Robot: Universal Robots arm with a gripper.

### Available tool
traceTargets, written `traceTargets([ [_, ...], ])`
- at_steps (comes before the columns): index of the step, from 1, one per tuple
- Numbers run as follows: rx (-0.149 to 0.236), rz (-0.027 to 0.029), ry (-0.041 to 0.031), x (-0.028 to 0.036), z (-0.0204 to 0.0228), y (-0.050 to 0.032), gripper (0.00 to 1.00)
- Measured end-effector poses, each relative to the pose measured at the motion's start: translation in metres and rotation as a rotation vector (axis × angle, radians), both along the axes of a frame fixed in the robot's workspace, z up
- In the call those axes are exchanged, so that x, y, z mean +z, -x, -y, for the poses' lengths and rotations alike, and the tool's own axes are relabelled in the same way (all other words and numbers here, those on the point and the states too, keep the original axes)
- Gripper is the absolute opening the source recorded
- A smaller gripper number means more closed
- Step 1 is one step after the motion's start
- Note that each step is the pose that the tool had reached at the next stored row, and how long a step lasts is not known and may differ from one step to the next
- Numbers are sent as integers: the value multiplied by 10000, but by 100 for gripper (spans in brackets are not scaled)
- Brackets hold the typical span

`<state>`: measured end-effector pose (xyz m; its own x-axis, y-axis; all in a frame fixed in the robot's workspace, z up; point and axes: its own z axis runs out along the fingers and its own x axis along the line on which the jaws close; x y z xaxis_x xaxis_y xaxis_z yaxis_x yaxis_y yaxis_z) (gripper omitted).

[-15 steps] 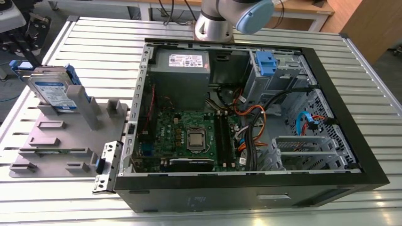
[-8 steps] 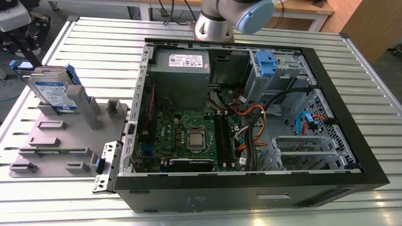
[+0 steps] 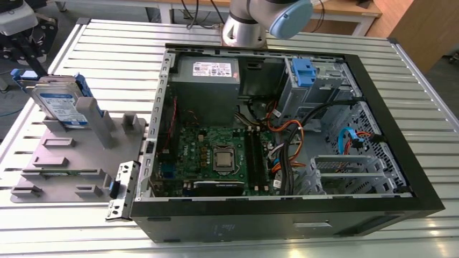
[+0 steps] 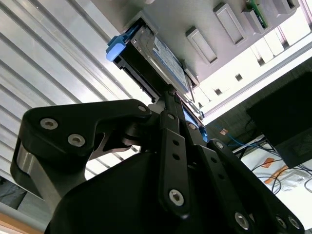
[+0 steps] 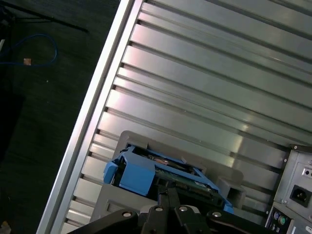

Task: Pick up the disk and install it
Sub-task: 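Pick up the disk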

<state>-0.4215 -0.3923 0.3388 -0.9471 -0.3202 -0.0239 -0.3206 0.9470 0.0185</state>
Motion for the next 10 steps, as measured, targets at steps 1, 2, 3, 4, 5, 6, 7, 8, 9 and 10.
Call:
traceTargets([
  [1,0,0,0,0,0,0,11],
  [2,1,0,0,0,0,0,11],
  [3,1,0,0,0,0,0,11],
  [4,3,0,0,0,0,0,11],
  [5,18,1,0,0,0,0,11],
  [6,59,1,0,0,0,0,11],
  [7,127,0,0,0,0,0,11],
  [8,222,0,1,0,0,0,11],
  [9,325,1,0,0,0,0,11],
  [10,437,1,0,0,0,0,11],
])
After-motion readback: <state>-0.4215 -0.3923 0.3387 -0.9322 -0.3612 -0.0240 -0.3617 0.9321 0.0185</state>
